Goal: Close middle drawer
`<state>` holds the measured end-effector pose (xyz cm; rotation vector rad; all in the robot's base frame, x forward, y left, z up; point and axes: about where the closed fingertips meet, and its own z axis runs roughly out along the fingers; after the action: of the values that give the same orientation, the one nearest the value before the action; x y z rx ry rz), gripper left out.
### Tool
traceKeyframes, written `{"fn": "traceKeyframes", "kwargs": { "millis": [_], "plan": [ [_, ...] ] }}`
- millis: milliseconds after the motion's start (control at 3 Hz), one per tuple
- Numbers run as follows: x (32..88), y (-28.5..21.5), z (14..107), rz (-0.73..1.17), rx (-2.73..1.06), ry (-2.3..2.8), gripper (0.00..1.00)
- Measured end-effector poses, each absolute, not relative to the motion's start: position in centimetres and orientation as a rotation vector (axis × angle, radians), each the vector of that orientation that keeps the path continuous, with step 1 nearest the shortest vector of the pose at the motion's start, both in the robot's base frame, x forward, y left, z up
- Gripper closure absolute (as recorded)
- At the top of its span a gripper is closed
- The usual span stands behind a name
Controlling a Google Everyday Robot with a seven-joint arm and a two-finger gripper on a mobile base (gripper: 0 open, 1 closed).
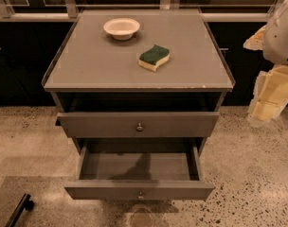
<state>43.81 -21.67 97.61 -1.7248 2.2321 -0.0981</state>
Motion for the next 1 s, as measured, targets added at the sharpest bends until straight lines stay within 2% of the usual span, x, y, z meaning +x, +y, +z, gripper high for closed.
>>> {"fn": "traceKeyframes", "kwargs": {
  "millis": [667,1000],
  "plan": [
    [43.1,-21.7,97.8,-0.101,-1.714,2.184,0.00],
    [42.3,-21.6,92.8,0.045,-1.671,2.149,0.00]
  ]
}}
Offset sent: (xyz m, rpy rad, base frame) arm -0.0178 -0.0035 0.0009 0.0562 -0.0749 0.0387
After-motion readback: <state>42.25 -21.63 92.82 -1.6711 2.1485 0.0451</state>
